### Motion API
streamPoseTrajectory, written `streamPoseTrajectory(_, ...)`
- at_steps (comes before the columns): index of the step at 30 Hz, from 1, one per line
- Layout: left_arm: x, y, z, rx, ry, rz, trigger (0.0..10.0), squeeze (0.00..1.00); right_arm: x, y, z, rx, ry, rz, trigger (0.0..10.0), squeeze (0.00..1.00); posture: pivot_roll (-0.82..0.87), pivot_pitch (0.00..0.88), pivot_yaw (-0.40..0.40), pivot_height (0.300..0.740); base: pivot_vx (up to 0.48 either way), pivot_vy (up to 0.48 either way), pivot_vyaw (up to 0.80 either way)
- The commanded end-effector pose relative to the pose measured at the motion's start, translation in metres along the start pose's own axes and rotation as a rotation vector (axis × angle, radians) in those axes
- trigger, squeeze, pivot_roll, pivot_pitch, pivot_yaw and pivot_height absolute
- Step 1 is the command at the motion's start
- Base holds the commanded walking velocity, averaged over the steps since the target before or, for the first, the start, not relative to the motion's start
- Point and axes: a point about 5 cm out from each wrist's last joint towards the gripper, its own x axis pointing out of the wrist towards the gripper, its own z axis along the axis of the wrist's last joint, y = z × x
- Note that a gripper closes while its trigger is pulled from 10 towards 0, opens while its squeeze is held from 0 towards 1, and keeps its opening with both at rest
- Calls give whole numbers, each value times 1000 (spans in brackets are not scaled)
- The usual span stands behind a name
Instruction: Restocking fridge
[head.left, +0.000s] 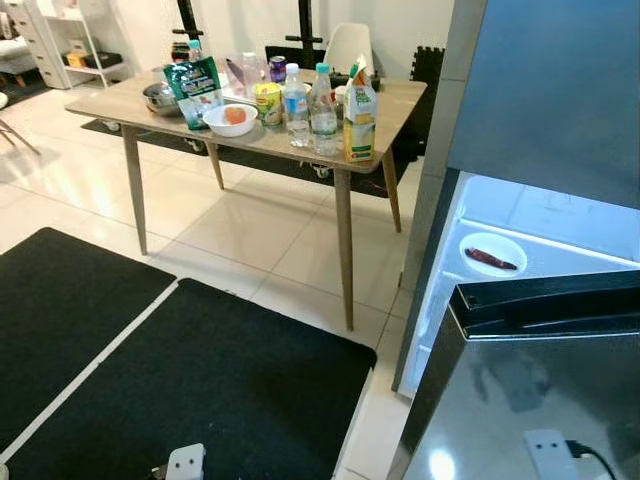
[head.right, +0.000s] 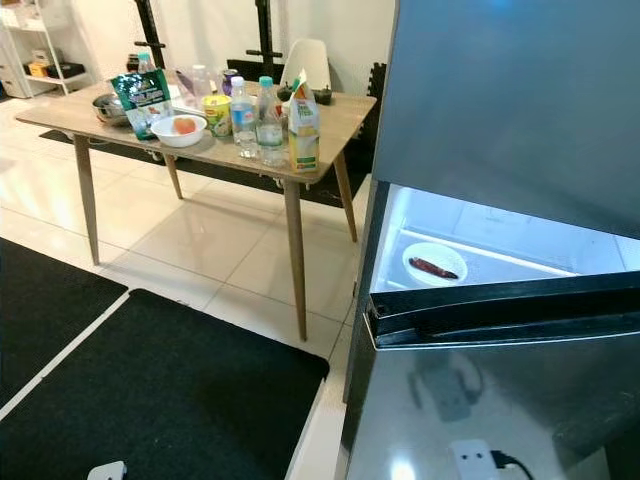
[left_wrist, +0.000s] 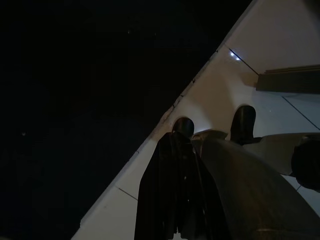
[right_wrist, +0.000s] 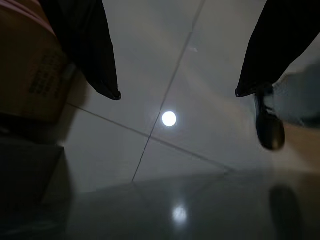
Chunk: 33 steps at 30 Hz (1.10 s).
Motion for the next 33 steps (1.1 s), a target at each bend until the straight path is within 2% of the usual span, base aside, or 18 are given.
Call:
streamPoseTrajectory(1, -1, 4, -1, 5, 9, 8, 10000, 0, 0, 4, 8, 50, -50, 14, 10000, 0, -102, 0, 14, 740, 0, 0, 0)
streamPoseTrajectory(3, -1, 5, 0, 5, 9, 10, 10000, 0, -1, 6, 45, 190, -205, 38, 10000, 0, -102, 0, 14, 740, 0, 0, 0)
streamPoseTrajectory(4, -1, 5, 0, 4, 8, 10, 10000, 0, -1, 5, 53, 202, -231, 43, 10000, 0, -102, 0, 14, 740, 0, 0, 0)
streamPoseTrajectory(7, -1, 4, 0, 2, 6, 8, 10000, 0, -3, 6, 77, 150, -293, 53, 10000, 0, -98, 0, 13, 740, 0, 0, 0)
streamPoseTrajectory(9, 0, 1, 1, 2, 5, 4, 10000, 0, -6, 4, 94, 151, -346, 61, 10000, 0, -98, 0, 13, 740, 0, 0, 0)
streamPoseTrajectory(11, 0, 0, 1, 2, 5, 3, 10000, 0, -7, 3, 99, 157, -361, 63, 10000, 0, -98, 0, 13, 740, 0, 0, 0)
streamPoseTrajectory(13, 2, -7, 1, 3, 5, -5, 10000, 0, -12, 2, 122, 181, -446, 85, 10000, 0, -96, 0, 10, 740, 0, 0, 0)
streamPoseTrajectory(14, 2, -7, 1, 3, 5, -5, 10000, 0, -12, 2, 122, 181, -446, 85, 10000, 0, -96, 0, 10, 740, 0, 0, 0)
streamPoseTrajectory(17, 5, -17, 1, 6, 7, -14, 10000, 0, -20, 8, 148, 163, -542, 126, 10000, 0, -96, 0, 10, 740, 0, 0, 0)
streamPoseTrajectory(18, 5, -17, 1, 6, 7, -14, 10000, 0, -20, 8, 148, 163, -542, 126, 10000, 0, -96, 0, 10, 740, 0, 0, 0)
streamPoseTrajectory(20, 6, -24, 1, 8, 8, -21, 10000, 0, -26, 11, 166, 155, -603, 135, 10000, 0, -94, 0, 7, 740, 0, 0, 0)
streamPoseTrajectory(21, 6, -24, 1, 8, 8, -21, 10000, 0, -26, 11, 166, 155, -603, 135, 10000, 0, -94, 0, 7, 740, 0, 0, 0)
streamPoseTrajectory(22, 8, -30, 2, 10, 9, -28, 10000, 0, -33, 12, 185, 153, -661, 129, 10000, 0, -91, 0, 6, 740, 0, 0, 0)
streamPoseTrajectory(25, 8, -32, 2, 12, 9, -31, 10000, 0, -36, 12, 192, 148, -681, 123, 10000, 0, -89, 0, 4, 740, 0, 0, 0)
streamPoseTrajectory(27, 8, -34, 2, 13, 8, -33, 10000, 0, -39, 10, 200, 145, -704, 111, 10000, 0, -88, 0, 2, 740, 0, 0, 0)
streamPoseTrajectory(29, 9, -36, 3, 13, 5, -35, 10000, 0, -50, 2, 222, 161, -769, 72, 10000, 0, -83, 0, -4, 740, 0, 0, 0)
streamPoseTrajectory(32, 9, -37, 3, 13, 3, -35, 10000, 0, -55, -3, 232, 171, -798, 55, 10000, 0, -82, 0, -5, 740, 0, 0, 0)
streamPoseTrajectory(33, 8, -30, 3, 11, 1, -29, 10000, 0, -63, -8, 246, 180, -841, 31, 10000, 0, -81, 0, -7, 740, 0, 0, 0)
